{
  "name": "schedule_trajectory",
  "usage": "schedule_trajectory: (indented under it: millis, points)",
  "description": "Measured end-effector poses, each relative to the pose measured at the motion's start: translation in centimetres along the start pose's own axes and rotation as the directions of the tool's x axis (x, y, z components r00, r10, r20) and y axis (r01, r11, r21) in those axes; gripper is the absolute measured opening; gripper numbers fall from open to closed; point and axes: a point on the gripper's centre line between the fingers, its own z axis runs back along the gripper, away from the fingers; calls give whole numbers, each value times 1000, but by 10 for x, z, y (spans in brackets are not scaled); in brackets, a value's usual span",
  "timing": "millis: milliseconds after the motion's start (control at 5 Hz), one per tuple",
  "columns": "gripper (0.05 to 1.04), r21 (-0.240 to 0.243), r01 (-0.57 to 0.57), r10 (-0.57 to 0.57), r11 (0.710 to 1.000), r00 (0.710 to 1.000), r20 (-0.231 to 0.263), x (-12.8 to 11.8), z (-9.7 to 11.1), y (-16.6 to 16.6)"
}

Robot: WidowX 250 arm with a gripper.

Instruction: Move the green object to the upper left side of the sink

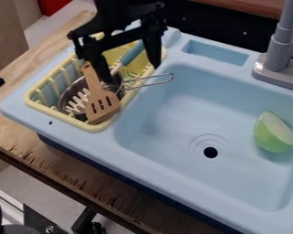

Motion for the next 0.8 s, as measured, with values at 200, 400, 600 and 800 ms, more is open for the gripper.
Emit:
schedule_trajectory:
  millis: [200, 400, 600, 800]
  points:
    - [999, -14, -5, 5, 1000, 1000, -10, -8, 0, -11]
    - [999, -29, -34, 33, 999, 999, -20, -21, -5, -27]
    - [999, -7, -52, 51, 999, 999, -16, -34, -24, -46]
    - [1000, 4, -62, 62, 998, 998, -10, -43, -37, -64]
